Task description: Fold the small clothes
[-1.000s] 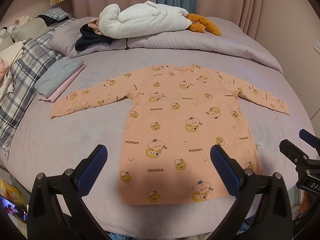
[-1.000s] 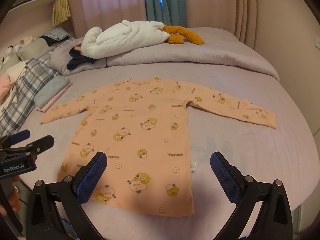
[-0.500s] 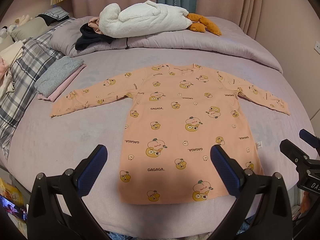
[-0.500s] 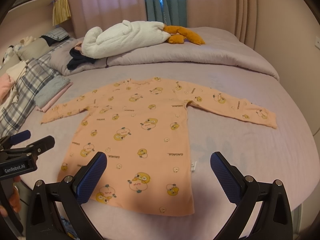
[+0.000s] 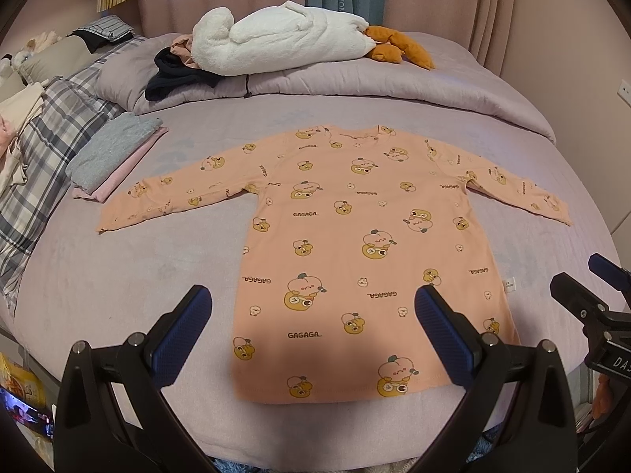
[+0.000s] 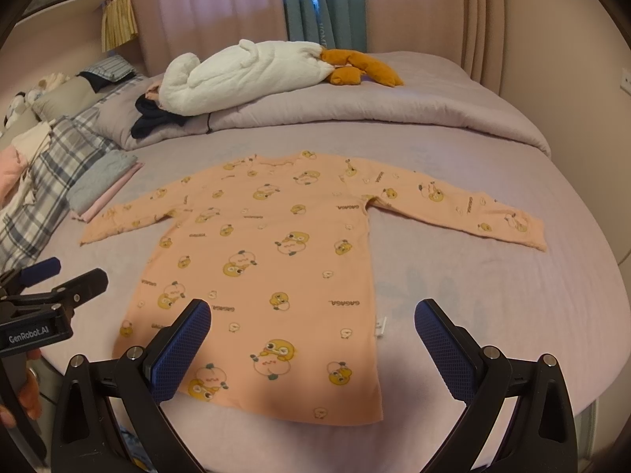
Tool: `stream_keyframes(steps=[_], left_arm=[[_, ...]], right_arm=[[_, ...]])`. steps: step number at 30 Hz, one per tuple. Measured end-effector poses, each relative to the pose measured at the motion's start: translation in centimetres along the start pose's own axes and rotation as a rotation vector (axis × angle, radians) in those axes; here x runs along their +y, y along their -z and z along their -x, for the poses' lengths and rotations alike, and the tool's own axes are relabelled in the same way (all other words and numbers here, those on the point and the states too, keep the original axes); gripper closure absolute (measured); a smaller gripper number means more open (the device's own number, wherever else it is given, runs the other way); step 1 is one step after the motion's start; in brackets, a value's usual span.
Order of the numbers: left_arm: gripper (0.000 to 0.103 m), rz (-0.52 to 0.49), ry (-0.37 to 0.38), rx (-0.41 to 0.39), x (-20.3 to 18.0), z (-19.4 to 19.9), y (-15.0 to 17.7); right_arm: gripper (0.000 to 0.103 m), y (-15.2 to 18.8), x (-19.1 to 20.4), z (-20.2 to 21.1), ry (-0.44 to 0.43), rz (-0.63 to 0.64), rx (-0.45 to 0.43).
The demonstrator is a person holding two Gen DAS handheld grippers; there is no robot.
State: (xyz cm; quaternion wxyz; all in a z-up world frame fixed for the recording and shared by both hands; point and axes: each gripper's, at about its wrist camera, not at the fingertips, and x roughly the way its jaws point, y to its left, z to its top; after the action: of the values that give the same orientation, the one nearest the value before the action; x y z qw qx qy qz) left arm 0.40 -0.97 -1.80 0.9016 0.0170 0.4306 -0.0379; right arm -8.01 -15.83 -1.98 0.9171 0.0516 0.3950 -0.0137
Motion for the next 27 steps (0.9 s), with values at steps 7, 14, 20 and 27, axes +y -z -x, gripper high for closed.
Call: stream_keyframes(steps=[7, 14, 20, 27], left_arm=[[0.000, 0.003, 0.043, 0.010, -0.5, -0.6, 0.0], [0.000, 0.067, 0.137, 0.095, -0.7, -4.2, 0.3], [0.000, 0.144, 0.250, 0.176, -1.0, -7.8, 0.7], [0.000, 0.173, 0.274, 0.206, -1.7, -11.4, -1.3]], right_arm=[[0.001, 0.1, -0.8, -0.4, -0.003, -0.021, 0.006], [0.001, 1.1, -4.2, -2.6, -0.221, -0.167, 0.054], [0.001, 3.4, -9.9, -6.2, -0.367, -0.433, 0.096], [0.001, 4.3, -17.3, -8.5, -0.241, -0.625, 0.053]])
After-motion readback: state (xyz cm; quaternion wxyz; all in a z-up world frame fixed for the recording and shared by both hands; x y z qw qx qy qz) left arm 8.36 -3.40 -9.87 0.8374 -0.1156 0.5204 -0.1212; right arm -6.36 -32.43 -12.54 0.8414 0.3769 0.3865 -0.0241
